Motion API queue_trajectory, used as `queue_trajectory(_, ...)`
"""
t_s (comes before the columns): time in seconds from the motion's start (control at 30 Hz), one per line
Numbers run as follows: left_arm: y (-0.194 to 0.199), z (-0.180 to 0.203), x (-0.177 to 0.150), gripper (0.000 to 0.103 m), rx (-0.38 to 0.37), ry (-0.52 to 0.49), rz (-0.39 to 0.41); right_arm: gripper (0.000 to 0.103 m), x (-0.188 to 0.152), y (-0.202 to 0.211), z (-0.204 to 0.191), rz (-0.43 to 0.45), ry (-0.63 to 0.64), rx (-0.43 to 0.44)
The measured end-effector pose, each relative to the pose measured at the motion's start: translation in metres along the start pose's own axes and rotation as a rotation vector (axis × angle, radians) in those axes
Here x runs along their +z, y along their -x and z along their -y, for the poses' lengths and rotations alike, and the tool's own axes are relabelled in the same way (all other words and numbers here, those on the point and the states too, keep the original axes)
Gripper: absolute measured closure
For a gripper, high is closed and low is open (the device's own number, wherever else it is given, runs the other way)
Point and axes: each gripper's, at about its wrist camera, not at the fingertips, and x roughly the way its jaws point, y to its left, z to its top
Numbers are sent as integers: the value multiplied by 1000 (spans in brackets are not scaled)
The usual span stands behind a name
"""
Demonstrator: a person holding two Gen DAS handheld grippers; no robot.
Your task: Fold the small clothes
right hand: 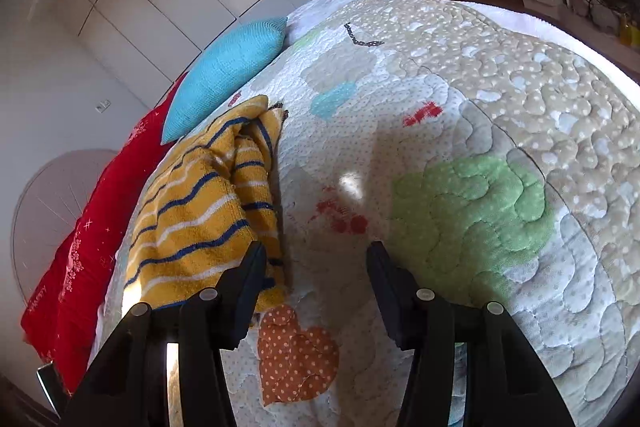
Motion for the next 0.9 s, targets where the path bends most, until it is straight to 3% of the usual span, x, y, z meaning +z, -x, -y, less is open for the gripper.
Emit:
queue_trajectory(0.17, 3, 1, -6, 0, 9, -6, 29, 46, -2, -1, -3, 19, 12, -4)
queue_trajectory(0.43, 4, 2, -8, 0, 12, -2, 43, 46, -4, 5, 12, 38, -55, 79)
queue_trajectory(0.9, 6, 6, -4, 0, 52, -15, -14, 46, -9, 14, 19, 67, -94, 123)
